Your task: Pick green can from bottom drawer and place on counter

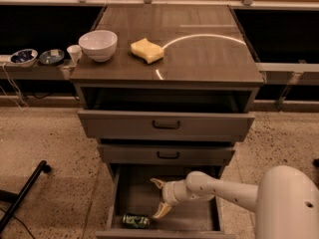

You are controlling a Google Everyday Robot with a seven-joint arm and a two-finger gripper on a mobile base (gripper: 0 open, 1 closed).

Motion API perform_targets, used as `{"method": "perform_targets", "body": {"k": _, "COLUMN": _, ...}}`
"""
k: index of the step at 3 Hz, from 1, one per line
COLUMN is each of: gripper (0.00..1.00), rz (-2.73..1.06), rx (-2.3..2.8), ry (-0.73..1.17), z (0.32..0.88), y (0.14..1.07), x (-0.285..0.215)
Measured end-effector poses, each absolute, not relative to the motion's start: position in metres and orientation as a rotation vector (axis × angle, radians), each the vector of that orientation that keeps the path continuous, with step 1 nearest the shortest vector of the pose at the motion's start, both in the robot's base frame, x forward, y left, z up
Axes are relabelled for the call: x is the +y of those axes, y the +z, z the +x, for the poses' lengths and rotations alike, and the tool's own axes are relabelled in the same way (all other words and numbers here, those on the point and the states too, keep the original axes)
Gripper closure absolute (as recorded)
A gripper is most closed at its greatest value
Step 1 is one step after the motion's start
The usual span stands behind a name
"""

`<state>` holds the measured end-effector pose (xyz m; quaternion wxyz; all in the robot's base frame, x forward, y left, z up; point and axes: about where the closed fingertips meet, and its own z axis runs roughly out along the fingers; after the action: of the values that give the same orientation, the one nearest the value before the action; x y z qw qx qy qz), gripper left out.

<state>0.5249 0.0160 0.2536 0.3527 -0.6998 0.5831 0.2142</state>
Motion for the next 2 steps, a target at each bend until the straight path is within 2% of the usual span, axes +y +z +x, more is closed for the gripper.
{"method": "perform_targets", "body": {"k": 1, "gripper": 0.24, "rz": -1.814, "rx": 1.533, "ry": 0.604, "z": 0.537, "y": 0.237, "x": 0.029}}
{"method": "perform_targets", "body": {"k": 2, "gripper": 0.27, "rz": -1.808, "rx": 1.552, "ry": 0.637, "z": 0.543, "y": 0.224, "x": 0.032}}
